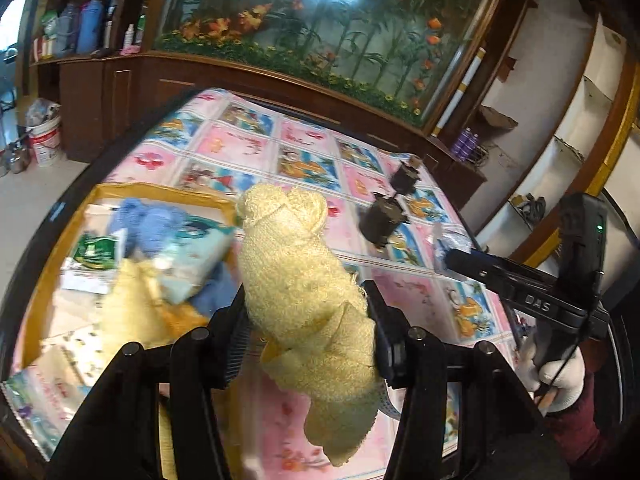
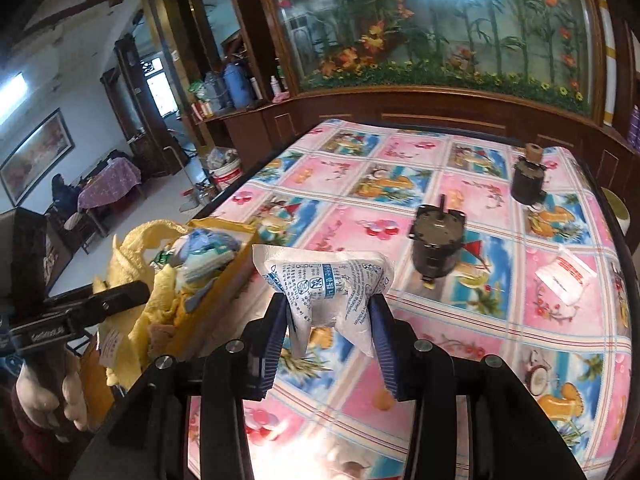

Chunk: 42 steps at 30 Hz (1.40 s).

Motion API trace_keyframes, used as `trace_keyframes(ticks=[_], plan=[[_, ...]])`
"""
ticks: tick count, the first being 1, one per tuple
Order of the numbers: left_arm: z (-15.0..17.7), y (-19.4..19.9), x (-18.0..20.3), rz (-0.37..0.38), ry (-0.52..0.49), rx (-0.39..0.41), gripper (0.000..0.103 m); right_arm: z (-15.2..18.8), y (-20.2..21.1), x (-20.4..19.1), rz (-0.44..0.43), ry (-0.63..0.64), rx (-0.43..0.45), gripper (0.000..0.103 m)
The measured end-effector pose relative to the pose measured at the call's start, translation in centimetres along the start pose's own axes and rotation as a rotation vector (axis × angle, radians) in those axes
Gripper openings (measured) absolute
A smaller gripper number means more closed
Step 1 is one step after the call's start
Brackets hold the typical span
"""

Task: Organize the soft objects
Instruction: 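Carry the desiccant packet and yellow towel into the box and open both tools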

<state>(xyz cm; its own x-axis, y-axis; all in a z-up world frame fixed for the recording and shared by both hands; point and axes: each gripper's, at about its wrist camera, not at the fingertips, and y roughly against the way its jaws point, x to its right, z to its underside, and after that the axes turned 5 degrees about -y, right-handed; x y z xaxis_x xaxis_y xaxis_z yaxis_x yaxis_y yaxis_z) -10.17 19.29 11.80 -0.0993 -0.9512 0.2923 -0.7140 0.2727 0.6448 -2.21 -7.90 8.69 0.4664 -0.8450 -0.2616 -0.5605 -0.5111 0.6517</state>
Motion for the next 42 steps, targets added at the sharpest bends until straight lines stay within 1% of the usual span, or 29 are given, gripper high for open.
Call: trace_keyframes(ticks=[4,7,8,14,17,20,24,26,28,30,31,32,34,36,37,39,42], plan=[[0.1,0.9,-5.2,-0.11,0.055,-0.009,0.051,-0.1,-1.9,-4.4,-0.062,0.057,-0.031,0.043],[0.3,0.7,-7.8,-0.181,0.071,-0.018,0.051,0.0,-3.8,-7.5,-0.104,0.1,-0.067,0.042],[0.4,0.6,-8.3,-0.194,0.077,-0.021,0.051,0.1,-4.5,-8.4,-0.116,0.113,-0.08,0.042],[1.3,-1.0,-12.3,-0.245,0.134,-0.054,0.053,1.0,-8.6,-13.6,-0.171,0.187,-0.159,0.042],[1.9,-2.0,-13.7,-0.259,0.168,-0.085,0.053,1.8,-10.3,-15.6,-0.172,0.233,-0.189,0.042],[2.4,-2.5,-14.6,-0.25,0.189,-0.099,0.055,2.5,-11.8,-17.2,-0.163,0.282,-0.208,0.042],[2.5,-1.6,-14.2,-0.234,0.191,-0.066,0.057,3.1,-13.1,-18.6,-0.144,0.329,-0.224,0.042],[2.3,-0.7,-13.9,-0.234,0.186,-0.035,0.061,3.3,-13.8,-18.8,-0.137,0.341,-0.231,0.042],[2.1,0.3,-13.3,-0.254,0.17,0.005,0.07,3.5,-14.4,-19.0,-0.132,0.345,-0.24,0.042],[1.9,1.3,-12.4,-0.293,0.143,0.043,0.075,3.7,-14.7,-18.9,-0.128,0.346,-0.246,0.043],[1.8,1.7,-11.8,-0.321,0.125,0.061,0.075,3.7,-14.7,-18.8,-0.133,0.345,-0.247,0.048],[1.8,2.0,-11.4,-0.345,0.11,0.073,0.075,3.7,-14.6,-18.7,-0.136,0.341,-0.243,0.05],[1.7,2.5,-10.4,-0.387,0.079,0.093,0.079,3.6,-14.2,-18.3,-0.15,0.321,-0.237,0.055],[1.6,2.9,-9.2,-0.424,0.04,0.11,0.079,3.5,-13.5,-18.1,-0.176,0.31,-0.227,0.059],[1.7,3.0,-8.6,-0.441,0.017,0.114,0.079,3.5,-13.0,-18.0,-0.183,0.307,-0.214,0.063],[1.7,3.1,-7.4,-0.477,-0.027,0.121,0.079,3.5,-11.8,-17.8,-0.19,0.302,-0.192,0.066],[1.9,3.4,-5.7,-0.517,-0.082,0.129,0.08,3.6,-10.3,-17.2,-0.203,0.286,-0.165,0.068]])
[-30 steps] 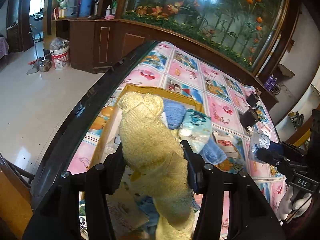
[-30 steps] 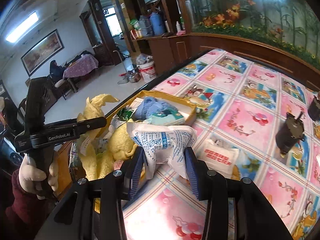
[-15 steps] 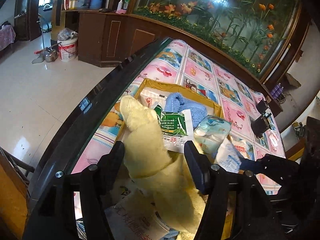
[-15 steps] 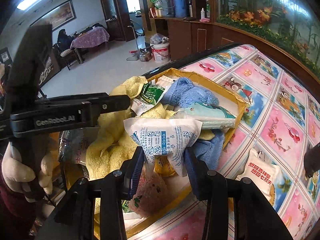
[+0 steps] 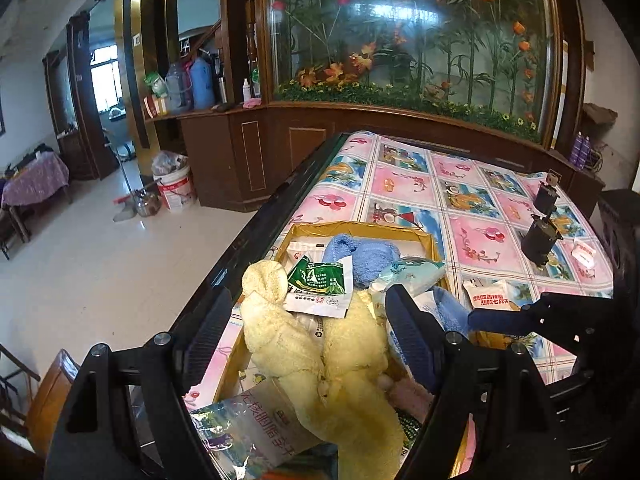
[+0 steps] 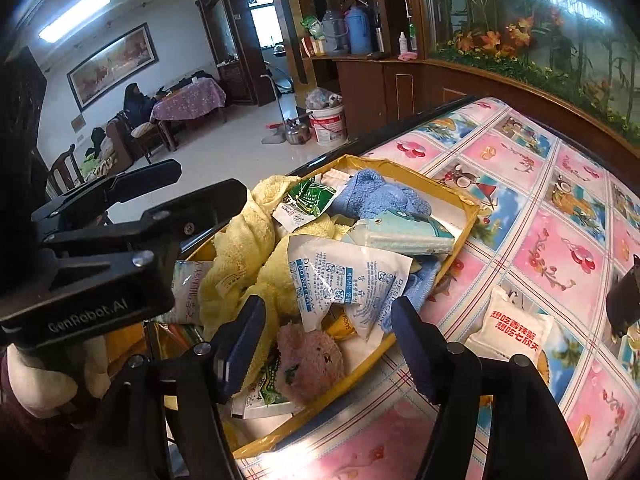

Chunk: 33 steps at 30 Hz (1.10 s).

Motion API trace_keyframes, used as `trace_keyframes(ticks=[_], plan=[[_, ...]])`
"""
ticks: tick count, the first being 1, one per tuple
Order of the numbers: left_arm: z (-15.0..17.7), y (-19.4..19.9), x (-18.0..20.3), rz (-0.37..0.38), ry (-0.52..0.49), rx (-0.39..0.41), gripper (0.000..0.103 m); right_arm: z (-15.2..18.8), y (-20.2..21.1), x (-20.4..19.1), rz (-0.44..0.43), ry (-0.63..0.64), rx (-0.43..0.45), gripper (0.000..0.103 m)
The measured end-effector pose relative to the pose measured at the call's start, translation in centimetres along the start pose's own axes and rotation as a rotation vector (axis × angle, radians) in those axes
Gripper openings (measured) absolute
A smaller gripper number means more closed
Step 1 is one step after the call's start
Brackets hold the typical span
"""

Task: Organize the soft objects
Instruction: 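Carry the desiccant packet and yellow towel into the box and open both tools, then withdraw both tools from the box toward the white glove packet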

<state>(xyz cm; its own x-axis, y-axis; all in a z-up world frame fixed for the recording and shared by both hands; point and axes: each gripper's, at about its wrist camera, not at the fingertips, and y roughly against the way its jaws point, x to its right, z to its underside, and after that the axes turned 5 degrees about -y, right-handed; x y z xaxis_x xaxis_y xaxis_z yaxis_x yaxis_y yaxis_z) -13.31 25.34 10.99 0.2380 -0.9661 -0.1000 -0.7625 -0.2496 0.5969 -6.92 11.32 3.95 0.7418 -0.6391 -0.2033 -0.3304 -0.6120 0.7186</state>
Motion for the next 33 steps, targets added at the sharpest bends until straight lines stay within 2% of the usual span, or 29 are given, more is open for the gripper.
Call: trace_keyframes(ticks=[6,17,23,33], plan=[[0.0,1.7,2.0,-0.019,-0.045,0.015,0.08,1.5,3.4,1.9,0.014,-0.05,0.051,0.072],[-0.2,4.1,6.1,-0.066,-0.14,0.043,0.082,5.1,9.3,7.8,0.078,-0.182,0.124,0.075],[-0.1,5.0,8.3,-0.09,-0.196,0.061,0.082,7.0,11.1,11.0,0.105,-0.255,0.145,0.077],[0.0,5.0,11.1,-0.08,-0.254,0.046,0.083,9.0,12.6,14.1,0.124,-0.315,0.161,0.077]])
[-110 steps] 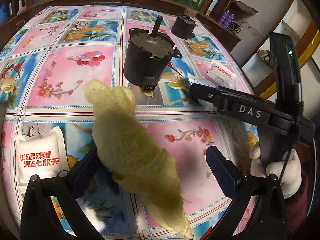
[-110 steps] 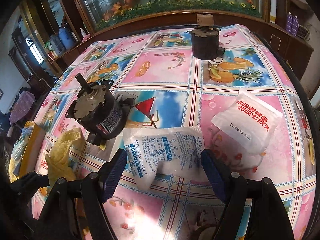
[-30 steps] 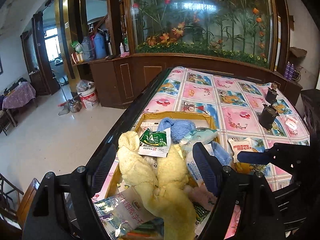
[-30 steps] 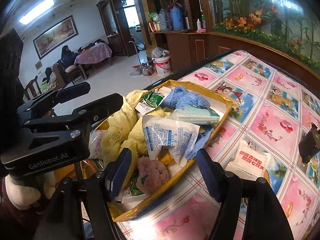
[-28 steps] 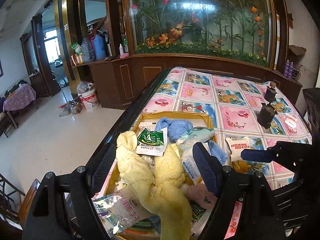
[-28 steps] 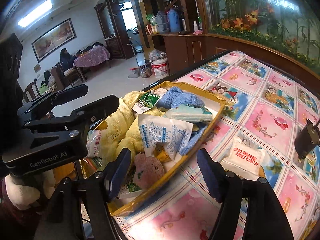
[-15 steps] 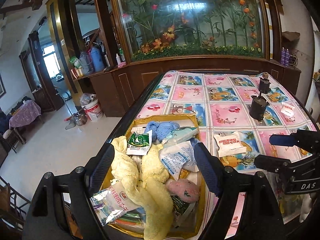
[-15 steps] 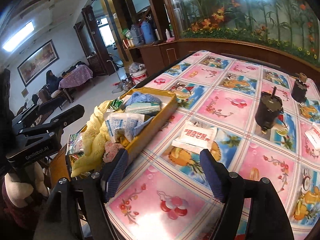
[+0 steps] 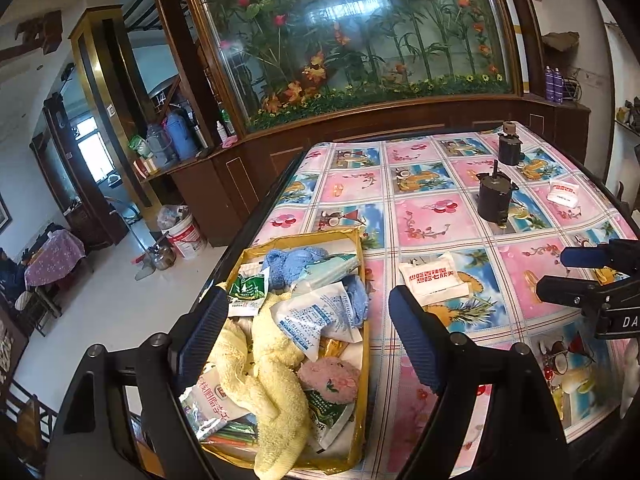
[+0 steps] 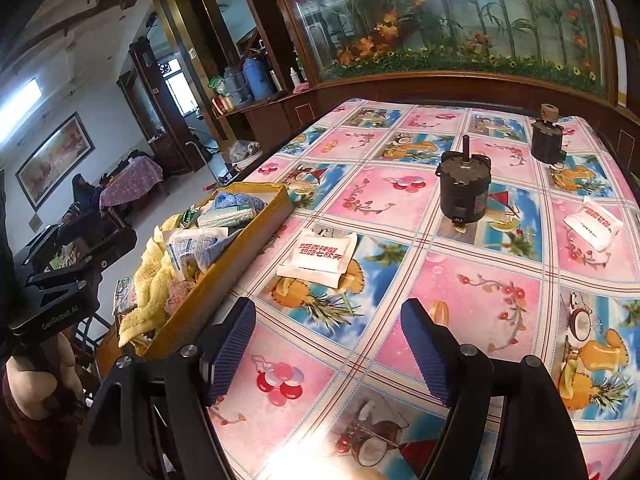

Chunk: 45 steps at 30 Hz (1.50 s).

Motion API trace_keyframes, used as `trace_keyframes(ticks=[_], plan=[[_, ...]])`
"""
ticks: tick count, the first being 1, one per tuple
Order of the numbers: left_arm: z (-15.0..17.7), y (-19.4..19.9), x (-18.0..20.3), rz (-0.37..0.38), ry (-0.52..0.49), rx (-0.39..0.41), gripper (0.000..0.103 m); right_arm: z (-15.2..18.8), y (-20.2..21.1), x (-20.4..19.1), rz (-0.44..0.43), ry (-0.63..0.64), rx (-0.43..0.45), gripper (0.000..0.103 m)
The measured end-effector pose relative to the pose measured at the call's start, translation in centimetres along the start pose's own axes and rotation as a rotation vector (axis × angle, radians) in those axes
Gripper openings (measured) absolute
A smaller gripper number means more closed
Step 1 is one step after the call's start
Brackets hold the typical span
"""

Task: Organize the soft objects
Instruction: 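Withdraw both tools from the box toward the white glove packet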

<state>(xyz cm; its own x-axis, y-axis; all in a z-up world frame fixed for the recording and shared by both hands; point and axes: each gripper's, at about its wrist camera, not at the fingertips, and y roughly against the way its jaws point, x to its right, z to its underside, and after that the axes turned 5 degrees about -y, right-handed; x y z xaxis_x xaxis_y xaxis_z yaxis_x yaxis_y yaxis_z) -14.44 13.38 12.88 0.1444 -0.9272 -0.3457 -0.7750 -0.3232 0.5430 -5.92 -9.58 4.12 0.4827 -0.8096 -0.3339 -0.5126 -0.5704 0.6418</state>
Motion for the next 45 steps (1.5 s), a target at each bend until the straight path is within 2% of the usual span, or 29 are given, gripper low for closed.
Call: trace_keyframes(ticks=[27,32,38,41,45], plan=[[-0.1,-3.4,3.8,0.049,-0.07,-0.092,0.083,0.1,-0.2,7.8,0.072,-0.126,-0.013,0.077],[-0.2,-4.7,4.1,0.135,-0.042,-0.127,0.083,-1.2,1.5,12.6,0.162,-0.207,0.04,0.077],[-0.2,-5.8,4.4,0.261,0.006,-0.127,0.083,-3.6,4.4,21.8,0.263,-0.432,0.16,0.078],[-0.3,-6.5,4.5,0.304,0.026,-0.131,0.083,-4.6,3.5,24.3,0.318,-0.47,0.164,0.078],[-0.4,-7.2,3.7,0.319,0.053,-0.143,0.083,-5.4,1.3,26.2,0.304,-0.519,0.121,0.078]])
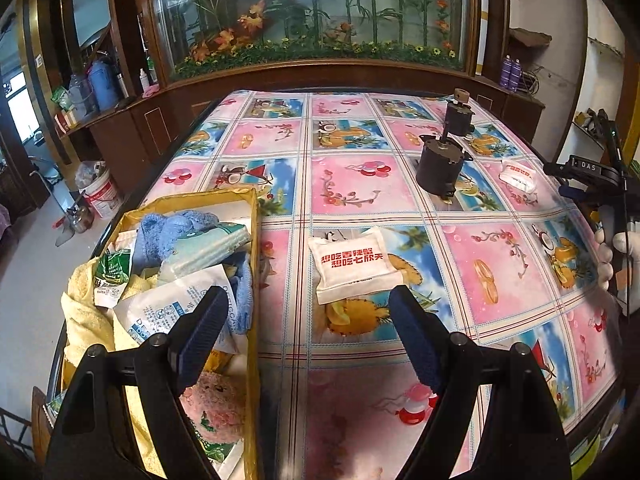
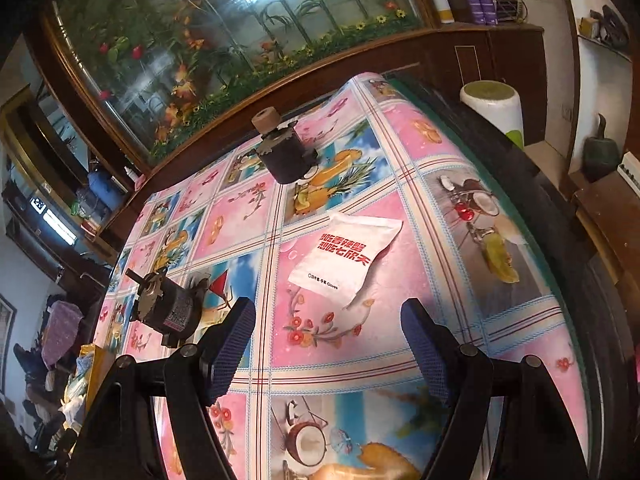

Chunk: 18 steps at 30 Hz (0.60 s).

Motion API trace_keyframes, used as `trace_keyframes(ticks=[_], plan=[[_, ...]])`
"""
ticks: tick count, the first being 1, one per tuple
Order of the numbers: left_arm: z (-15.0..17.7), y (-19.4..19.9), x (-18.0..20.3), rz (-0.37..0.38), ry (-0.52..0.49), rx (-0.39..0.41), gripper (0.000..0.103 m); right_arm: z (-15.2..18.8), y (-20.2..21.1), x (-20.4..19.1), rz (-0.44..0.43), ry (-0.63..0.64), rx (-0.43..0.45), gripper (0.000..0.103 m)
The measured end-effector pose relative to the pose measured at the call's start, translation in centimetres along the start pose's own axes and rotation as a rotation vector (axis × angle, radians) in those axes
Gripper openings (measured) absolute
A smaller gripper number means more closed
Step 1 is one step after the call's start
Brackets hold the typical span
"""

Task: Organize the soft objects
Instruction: 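Withdraw both tools from the box toward the white glove packet, then grasp the white red-lettered glove packet with the right tool and lift it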

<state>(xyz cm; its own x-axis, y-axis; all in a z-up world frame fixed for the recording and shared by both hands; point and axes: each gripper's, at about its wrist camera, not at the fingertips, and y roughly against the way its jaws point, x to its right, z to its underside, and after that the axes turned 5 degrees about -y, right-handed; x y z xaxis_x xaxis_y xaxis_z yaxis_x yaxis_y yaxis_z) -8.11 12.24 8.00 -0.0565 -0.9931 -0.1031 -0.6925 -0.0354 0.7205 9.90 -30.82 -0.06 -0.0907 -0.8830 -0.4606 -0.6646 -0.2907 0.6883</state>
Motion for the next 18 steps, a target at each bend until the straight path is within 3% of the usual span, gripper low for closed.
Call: trace_keyframes(ticks=[3,9,13,18], plan=[[-0.1,-0.3,-1.6,0.007,0.044,-0.011,0.083,-1.2,-2.4,-0.5,0.071,0.02,-0.03,0.078],[-0.1,-1.3,-3.0,0.111,0.144,-0.052,0.083,-3.7,-6.4,-1.6,0.179,0.007,-0.043,0.078],[-1.3,-2.4,-0.8,0.152,0.088,-0.067,0.083,-4.0,-8.4,-3.6,0.264,0.073,-0.069,0.082],[-3.6,-6.1,2.7,0.146,-0.022,-0.112,0.083,-3.0,-10.1,-5.5,0.382,0.211,-0.092,0.083]])
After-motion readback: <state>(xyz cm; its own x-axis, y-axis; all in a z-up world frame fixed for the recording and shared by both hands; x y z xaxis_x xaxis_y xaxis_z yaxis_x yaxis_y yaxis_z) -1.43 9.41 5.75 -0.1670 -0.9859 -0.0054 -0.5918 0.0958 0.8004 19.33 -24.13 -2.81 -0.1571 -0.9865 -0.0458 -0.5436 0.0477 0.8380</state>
